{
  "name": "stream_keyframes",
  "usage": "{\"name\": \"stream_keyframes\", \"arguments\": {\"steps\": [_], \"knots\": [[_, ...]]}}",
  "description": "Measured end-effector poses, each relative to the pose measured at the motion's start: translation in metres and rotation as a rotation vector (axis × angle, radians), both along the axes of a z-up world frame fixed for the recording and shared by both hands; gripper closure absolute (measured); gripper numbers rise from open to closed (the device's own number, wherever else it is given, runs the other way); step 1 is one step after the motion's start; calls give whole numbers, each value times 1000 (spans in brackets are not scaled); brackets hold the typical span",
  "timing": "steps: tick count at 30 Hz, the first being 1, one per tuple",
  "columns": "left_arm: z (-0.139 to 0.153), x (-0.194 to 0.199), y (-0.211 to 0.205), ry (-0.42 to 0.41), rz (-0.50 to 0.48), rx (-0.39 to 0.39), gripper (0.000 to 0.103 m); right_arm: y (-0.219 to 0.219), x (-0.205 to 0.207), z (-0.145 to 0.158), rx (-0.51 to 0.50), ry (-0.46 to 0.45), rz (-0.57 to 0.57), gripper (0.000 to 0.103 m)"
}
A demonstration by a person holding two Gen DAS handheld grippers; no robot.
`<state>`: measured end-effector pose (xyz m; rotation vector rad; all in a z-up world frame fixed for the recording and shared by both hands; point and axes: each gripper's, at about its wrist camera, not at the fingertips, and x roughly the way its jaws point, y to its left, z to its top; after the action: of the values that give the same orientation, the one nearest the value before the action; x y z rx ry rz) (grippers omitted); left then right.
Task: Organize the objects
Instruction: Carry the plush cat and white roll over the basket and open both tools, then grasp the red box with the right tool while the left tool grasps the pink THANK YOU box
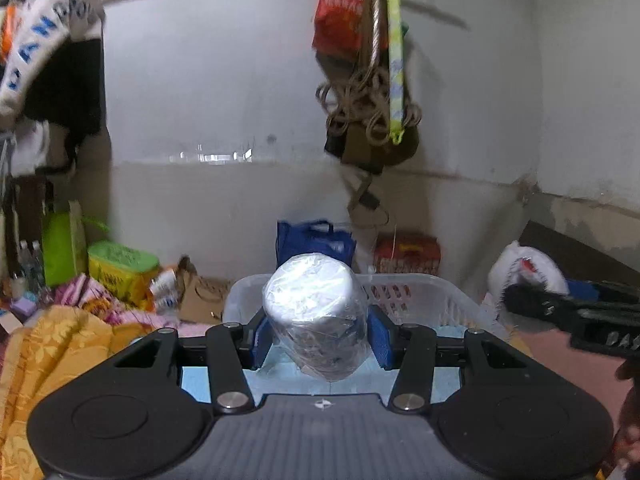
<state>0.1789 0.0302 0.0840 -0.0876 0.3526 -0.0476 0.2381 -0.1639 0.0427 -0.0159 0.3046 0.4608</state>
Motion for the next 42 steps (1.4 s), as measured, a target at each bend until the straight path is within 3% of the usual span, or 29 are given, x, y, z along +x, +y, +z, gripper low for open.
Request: {"name": "stream_keyframes", "arguments": {"steps": [4,7,10,11,12,13,14,15,19,23,25,28,31,35,42], "knots": [[-4,51,-4,82,25,49,50,10,49,-22,-35,114,5,30],[-18,78,2,128,33,-1,50,14,60,-36,-66,119,-9,31],[-32,89,4,139,34,0,49,19,58,-40,-86,107,36,29],[-36,90,4,134,28,-5,48,21,54,-40,-102,81,43,20],[-37,90,5,121,24,-12,38,23,50,-38,-113,48,39,3],[-37,88,6,97,24,-12,26,20,43,-35,-106,1,17,0],[-37,84,6,66,31,-1,1,14,33,-33,-76,-49,-1,0],[-35,75,6,17,45,19,0,6,22,-30,-38,-74,-3,0],[-25,40,13,-108,53,33,0,-24,-15,-33,98,-15,4,0],[-46,-4,16,-49,8,8,0,-49,-53,-68,223,161,-24,0],[-65,-27,11,-13,12,38,0,-54,-64,-84,203,227,-55,0],[-89,-53,4,11,-12,126,0,-59,-68,-95,154,243,-83,0],[-95,-72,5,17,-13,184,0,-64,-65,-99,163,290,-94,0],[-97,-83,13,26,-1,178,0,-60,-44,-107,200,434,-69,0],[-112,-83,18,95,-48,153,0,-62,-37,-120,216,487,-73,0]]}}
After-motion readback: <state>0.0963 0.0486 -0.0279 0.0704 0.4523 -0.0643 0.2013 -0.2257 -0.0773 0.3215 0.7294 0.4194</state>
